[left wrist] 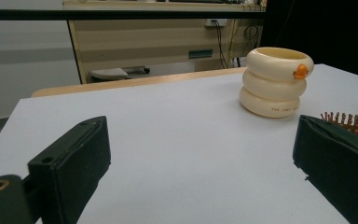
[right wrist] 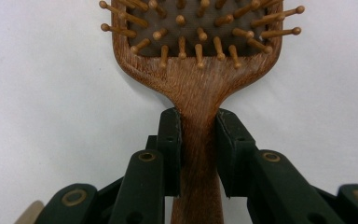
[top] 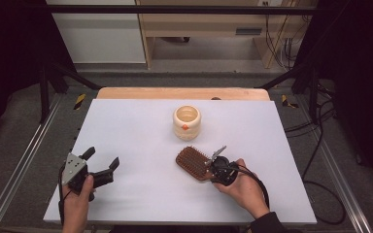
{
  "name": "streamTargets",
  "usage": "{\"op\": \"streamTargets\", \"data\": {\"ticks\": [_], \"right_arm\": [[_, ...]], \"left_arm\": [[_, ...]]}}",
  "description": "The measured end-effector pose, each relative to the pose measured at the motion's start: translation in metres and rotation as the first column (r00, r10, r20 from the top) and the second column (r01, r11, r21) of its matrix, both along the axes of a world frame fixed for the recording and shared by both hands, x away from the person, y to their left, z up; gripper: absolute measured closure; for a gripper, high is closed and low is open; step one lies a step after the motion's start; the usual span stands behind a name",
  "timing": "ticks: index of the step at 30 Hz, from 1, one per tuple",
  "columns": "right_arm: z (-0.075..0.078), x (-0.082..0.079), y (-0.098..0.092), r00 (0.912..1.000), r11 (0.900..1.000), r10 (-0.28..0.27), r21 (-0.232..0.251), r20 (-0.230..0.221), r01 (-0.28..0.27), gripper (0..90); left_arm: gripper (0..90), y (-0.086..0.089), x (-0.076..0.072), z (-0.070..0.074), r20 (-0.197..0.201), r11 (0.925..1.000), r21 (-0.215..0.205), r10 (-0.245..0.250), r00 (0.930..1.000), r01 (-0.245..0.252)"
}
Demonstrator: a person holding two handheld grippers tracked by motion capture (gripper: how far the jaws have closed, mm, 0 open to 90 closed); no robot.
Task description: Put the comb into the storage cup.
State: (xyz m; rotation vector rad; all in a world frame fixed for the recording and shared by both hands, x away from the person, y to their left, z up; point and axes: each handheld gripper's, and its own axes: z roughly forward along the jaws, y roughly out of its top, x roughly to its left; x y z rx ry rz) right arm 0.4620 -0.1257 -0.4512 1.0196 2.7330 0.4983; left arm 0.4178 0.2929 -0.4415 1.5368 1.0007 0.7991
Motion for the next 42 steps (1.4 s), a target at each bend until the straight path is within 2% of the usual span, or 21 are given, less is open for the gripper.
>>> {"op": "streamTargets", "data": {"ticks": [2, 7, 10, 13, 17, 20, 23, 27, 29, 31, 33, 36, 38, 40, 42], "right_arm": [[0.001, -0.001, -0.001, 0.9997, 1.000, -0.008, 0.015, 0.025, 0.007, 73.1], [0.012, -0.005, -0.006, 0.9950, 0.995, -0.007, 0.097, 0.100, -0.003, 73.1], [0.017, -0.008, -0.008, 0.9888, 0.990, -0.006, 0.138, 0.149, -0.015, 73.1], [0.019, -0.010, -0.009, 0.9822, 0.981, -0.012, 0.192, 0.188, -0.025, 73.1], [0.020, -0.011, -0.009, 0.9705, 0.969, -0.026, 0.243, 0.240, -0.034, 73.1], [0.022, -0.011, -0.009, 0.9639, 0.960, -0.035, 0.276, 0.264, -0.041, 73.1], [0.023, -0.011, -0.010, 0.9562, 0.950, -0.035, 0.307, 0.291, -0.059, 73.1], [0.024, -0.013, -0.008, 0.9421, 0.932, -0.038, 0.352, 0.333, -0.087, 73.1], [0.023, -0.014, -0.006, 0.9347, 0.927, -0.043, 0.364, 0.353, -0.095, 73.1], [0.023, -0.015, -0.004, 0.9296, 0.920, -0.045, 0.377, 0.366, -0.104, 73.0], [0.024, -0.017, -0.002, 0.9237, 0.917, -0.050, 0.384, 0.380, -0.108, 73.1], [0.025, -0.019, -0.001, 0.9187, 0.907, -0.050, 0.404, 0.392, -0.122, 73.1], [0.025, -0.020, 0.001, 0.9122, 0.908, -0.044, 0.397, 0.407, -0.133, 73.0], [0.025, -0.021, 0.002, 0.9093, 0.907, -0.044, 0.398, 0.414, -0.138, 73.0], [0.025, -0.021, 0.004, 0.9079, 0.905, -0.045, 0.402, 0.417, -0.139, 73.0]], "left_arm": [[4.1, 0.000, 0.000, 0.001, 0.002, 1.0000, -0.004, -0.001, 1.0000, 0.001], [4.2, -0.005, -0.003, 0.012, 0.016, 0.9991, -0.028, -0.033, 0.9993, 0.033], [3.9, -0.014, -0.005, 0.020, 0.030, 0.9959, -0.043, -0.078, 0.9965, 0.079], [3.3, -0.030, -0.004, 0.027, 0.031, 0.9875, -0.057, -0.145, 0.9889, 0.147], [3.2, -0.055, 0.000, 0.031, 0.026, 0.9706, -0.072, -0.228, 0.9733, 0.230], [3.2, -0.074, 0.005, 0.032, 0.021, 0.9596, -0.070, -0.272, 0.9622, 0.272], [3.8, -0.094, 0.015, 0.031, 0.002, 0.9387, -0.120, -0.325, 0.9456, 0.323], [4.1, -0.120, 0.027, 0.032, -0.015, 0.9216, -0.148, -0.365, 0.9310, 0.359], [4.1, -0.131, 0.032, 0.034, -0.023, 0.9162, -0.165, -0.374, 0.9272, 0.365], [4.5, -0.139, 0.037, 0.035, -0.031, 0.9065, -0.201, -0.385, 0.9224, 0.372], [4.6, -0.145, 0.042, 0.036, -0.036, 0.9002, -0.229, -0.388, 0.9208, 0.371], [5.2, -0.151, 0.049, 0.036, -0.050, 0.8828, -0.289, -0.400, 0.9151, 0.370], [6.6, -0.153, 0.052, 0.036, -0.057, 0.8690, -0.328, -0.410, 0.9103, 0.371], [9.1, -0.156, 0.054, 0.036, -0.062, 0.8668, -0.330, -0.415, 0.9076, 0.374], [11.8, -0.157, 0.056, 0.034, -0.068, 0.8594, -0.354, -0.417, 0.9062, 0.369]]}}
